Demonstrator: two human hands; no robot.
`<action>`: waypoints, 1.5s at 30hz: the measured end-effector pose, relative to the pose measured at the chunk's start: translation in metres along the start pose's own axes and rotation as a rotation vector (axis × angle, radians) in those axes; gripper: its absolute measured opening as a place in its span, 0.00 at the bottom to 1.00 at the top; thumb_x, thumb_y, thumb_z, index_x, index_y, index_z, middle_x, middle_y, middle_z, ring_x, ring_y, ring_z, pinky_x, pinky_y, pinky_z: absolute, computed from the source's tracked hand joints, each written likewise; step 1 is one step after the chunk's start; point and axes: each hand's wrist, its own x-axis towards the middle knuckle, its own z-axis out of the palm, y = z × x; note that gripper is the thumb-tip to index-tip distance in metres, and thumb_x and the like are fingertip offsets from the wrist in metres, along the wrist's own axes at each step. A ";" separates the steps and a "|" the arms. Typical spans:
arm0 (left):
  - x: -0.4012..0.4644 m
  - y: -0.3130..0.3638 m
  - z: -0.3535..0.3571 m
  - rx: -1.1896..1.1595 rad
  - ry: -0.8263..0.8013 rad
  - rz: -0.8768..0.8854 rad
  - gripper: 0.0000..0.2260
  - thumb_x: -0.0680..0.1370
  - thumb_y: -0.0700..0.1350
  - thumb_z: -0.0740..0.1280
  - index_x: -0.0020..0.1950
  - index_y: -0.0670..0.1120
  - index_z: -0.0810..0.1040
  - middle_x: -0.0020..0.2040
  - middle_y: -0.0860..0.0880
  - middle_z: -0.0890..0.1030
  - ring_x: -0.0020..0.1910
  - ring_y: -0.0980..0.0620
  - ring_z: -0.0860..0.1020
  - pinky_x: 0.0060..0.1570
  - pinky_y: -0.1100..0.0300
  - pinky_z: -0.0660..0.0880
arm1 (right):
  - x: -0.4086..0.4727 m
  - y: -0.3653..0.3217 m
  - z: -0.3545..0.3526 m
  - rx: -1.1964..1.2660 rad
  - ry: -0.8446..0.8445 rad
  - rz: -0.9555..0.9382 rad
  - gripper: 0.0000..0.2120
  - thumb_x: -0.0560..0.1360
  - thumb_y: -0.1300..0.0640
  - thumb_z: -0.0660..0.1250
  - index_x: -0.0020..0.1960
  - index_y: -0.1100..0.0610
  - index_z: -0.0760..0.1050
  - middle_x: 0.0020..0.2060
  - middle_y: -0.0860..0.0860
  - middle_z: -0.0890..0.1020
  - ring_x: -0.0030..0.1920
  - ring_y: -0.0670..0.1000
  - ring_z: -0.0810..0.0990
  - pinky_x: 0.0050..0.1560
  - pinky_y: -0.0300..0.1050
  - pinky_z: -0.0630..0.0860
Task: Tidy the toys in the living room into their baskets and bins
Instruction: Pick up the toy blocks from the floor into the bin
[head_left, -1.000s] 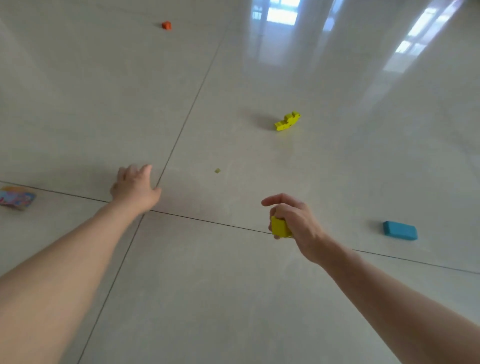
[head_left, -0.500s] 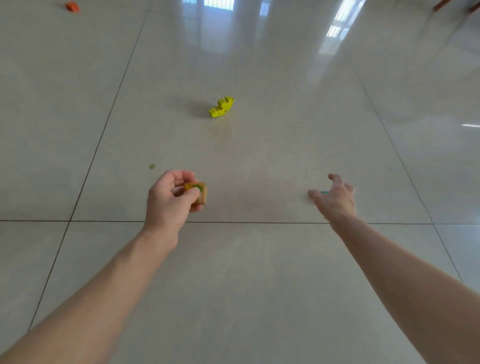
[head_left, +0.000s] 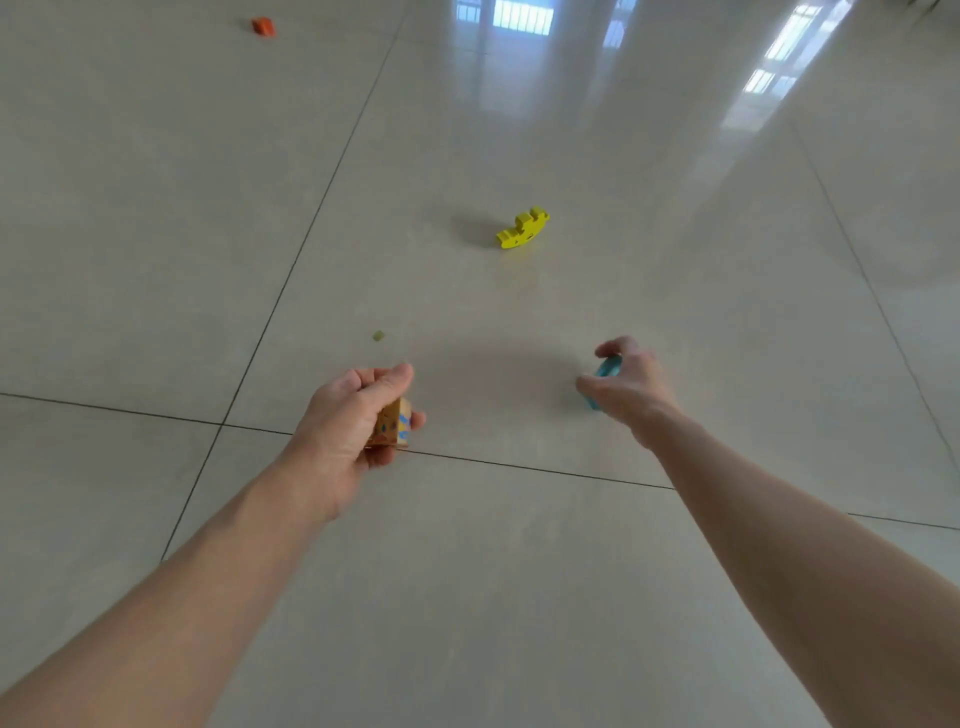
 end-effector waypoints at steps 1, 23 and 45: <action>0.001 0.002 -0.008 0.019 0.012 0.000 0.05 0.76 0.46 0.67 0.41 0.50 0.72 0.31 0.48 0.79 0.29 0.57 0.80 0.19 0.70 0.63 | 0.008 -0.017 0.008 0.015 -0.028 -0.042 0.22 0.67 0.58 0.70 0.60 0.54 0.71 0.58 0.56 0.71 0.48 0.52 0.73 0.51 0.49 0.77; 0.004 0.008 -0.124 0.037 0.149 -0.081 0.12 0.63 0.48 0.71 0.43 0.48 0.74 0.26 0.53 0.74 0.29 0.52 0.81 0.20 0.68 0.59 | 0.086 -0.141 0.074 -0.335 -0.248 -0.209 0.39 0.69 0.60 0.71 0.75 0.54 0.56 0.64 0.60 0.71 0.62 0.59 0.72 0.52 0.47 0.72; -0.167 0.069 -0.286 0.178 0.356 0.149 0.01 0.75 0.46 0.67 0.44 0.51 0.77 0.30 0.52 0.82 0.28 0.57 0.79 0.22 0.69 0.58 | -0.270 -0.274 0.128 0.042 -1.279 -0.931 0.31 0.69 0.70 0.69 0.61 0.42 0.68 0.57 0.51 0.77 0.30 0.39 0.72 0.35 0.34 0.72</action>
